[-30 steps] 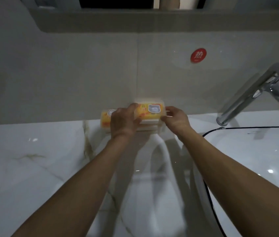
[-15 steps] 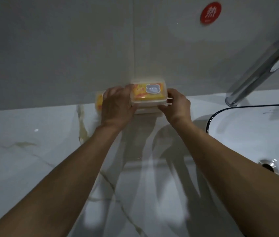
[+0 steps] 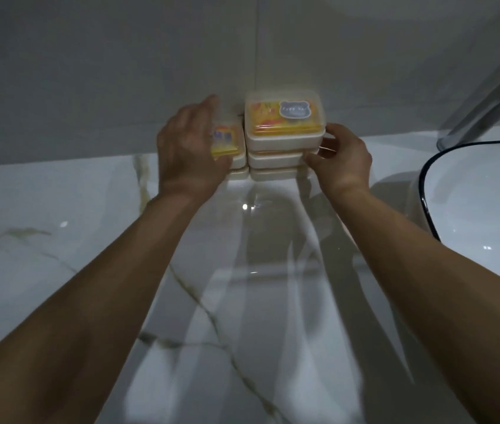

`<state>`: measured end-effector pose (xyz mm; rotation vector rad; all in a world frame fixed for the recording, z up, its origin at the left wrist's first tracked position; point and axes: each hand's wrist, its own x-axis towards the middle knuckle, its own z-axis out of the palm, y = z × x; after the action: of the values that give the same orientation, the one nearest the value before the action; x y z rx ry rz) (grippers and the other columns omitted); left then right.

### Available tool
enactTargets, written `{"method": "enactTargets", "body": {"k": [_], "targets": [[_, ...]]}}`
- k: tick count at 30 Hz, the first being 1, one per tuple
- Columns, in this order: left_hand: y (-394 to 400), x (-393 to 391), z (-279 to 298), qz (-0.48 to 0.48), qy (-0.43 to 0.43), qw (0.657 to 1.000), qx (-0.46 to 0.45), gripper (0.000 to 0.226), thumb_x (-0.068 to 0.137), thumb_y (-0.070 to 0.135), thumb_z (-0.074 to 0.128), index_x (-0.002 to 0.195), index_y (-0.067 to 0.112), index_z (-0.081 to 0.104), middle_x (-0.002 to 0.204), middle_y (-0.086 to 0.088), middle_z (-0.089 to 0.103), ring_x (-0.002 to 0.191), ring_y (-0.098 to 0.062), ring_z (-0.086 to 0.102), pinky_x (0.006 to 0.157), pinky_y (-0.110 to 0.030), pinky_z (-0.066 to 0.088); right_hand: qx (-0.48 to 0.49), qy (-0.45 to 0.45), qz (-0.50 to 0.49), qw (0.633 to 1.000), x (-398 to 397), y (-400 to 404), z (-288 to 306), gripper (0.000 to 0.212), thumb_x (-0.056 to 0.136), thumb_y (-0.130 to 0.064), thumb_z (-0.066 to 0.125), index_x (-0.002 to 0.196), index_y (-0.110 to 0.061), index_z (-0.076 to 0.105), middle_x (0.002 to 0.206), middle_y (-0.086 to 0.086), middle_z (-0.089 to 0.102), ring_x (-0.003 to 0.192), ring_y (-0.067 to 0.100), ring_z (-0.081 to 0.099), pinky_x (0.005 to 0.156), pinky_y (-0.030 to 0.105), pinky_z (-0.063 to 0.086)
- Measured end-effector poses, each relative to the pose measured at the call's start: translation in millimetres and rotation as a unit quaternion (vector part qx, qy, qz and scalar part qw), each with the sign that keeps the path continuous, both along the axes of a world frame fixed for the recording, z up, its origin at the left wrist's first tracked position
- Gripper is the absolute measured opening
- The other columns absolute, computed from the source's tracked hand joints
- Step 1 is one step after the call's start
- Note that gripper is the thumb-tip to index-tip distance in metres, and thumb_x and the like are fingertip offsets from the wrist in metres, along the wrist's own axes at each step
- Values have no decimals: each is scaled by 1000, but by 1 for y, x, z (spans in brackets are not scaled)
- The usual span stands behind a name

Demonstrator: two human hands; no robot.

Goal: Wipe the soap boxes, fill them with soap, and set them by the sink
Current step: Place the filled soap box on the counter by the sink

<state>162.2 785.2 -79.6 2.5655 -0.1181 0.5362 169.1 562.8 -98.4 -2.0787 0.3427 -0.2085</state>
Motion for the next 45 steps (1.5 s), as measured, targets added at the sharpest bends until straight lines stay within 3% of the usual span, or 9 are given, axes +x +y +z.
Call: {"method": "enactTargets", "body": {"k": [3, 6, 14, 19, 25, 29, 34, 39, 45], "targets": [[21, -6, -8, 63, 55, 996, -31, 76, 81, 31, 76, 147, 18, 42, 144, -9, 48, 131, -29, 44, 109, -37, 35, -5, -8, -10, 1000, -4, 1, -8, 44, 84, -20, 77, 126, -23, 64, 112, -3, 72, 101, 10, 68, 89, 18, 48], [28, -11, -13, 107, 89, 987, -86, 70, 85, 37, 72, 145, 18, 42, 140, -7, 53, 128, -28, 49, 105, -37, 41, -3, -26, -21, 999, -9, 4, -14, 38, 86, -33, 73, 122, -20, 69, 110, -6, 73, 101, 6, 67, 82, 8, 43], [21, -16, -13, 133, 92, 977, -138, 61, 85, 27, 76, 139, 14, 50, 125, -9, 65, 111, -27, 61, 89, -28, 44, -29, -55, -36, 997, -12, 12, -15, 25, 90, -39, 67, 104, -20, 75, 86, -11, 69, 95, 9, 68, 82, 19, 46], [19, -18, -12, 123, 87, 979, -140, 58, 85, 26, 75, 138, 15, 51, 122, -9, 66, 107, -28, 62, 91, -34, 48, -34, -50, -50, 997, -10, 14, -14, 26, 90, -40, 68, 105, -19, 74, 91, -8, 71, 96, 10, 68, 83, 18, 45], [22, -17, -15, 109, 85, 976, -166, 60, 85, 23, 76, 138, 14, 50, 126, -10, 64, 111, -29, 61, 97, -39, 50, -9, -50, -41, 998, -11, 9, -12, 23, 88, -30, 72, 108, -20, 72, 96, -10, 70, 79, -6, 63, 66, -6, 38], [26, -15, -19, 94, 86, 982, -139, 64, 84, 26, 76, 140, 15, 47, 134, -8, 56, 119, -27, 55, 100, -38, 47, 5, -33, -30, 999, -10, 4, -13, 32, 86, -22, 74, 118, -22, 67, 108, -8, 71, 95, 6, 68, 72, 0, 43], [9, -14, -11, 29, -8, 1000, 1, 68, 77, 33, 79, 136, 11, 53, 133, -11, 57, 125, -31, 49, 105, -39, 35, -1, -60, -22, 998, -9, 7, -7, 42, 83, -20, 79, 122, -19, 64, 114, -4, 70, 104, 13, 67, 97, 31, 54], [-23, 1, -4, -50, 3, 997, 53, 66, 77, 44, 75, 135, 20, 54, 123, -2, 63, 122, -24, 51, 106, -34, 29, -9, -58, -26, 998, -7, 6, -5, 33, 83, -16, 79, 114, -17, 69, 107, -4, 72, 101, 12, 69, 96, 32, 55], [-36, 12, -7, -43, -29, 998, 32, 39, 84, 39, 73, 110, 12, 62, 108, -5, 65, 108, -24, 55, 96, -33, 35, -17, -63, -26, 998, -5, 3, -5, 31, 82, -16, 80, 112, -14, 70, 103, -2, 73, 97, 10, 69, 90, 20, 53]]}}
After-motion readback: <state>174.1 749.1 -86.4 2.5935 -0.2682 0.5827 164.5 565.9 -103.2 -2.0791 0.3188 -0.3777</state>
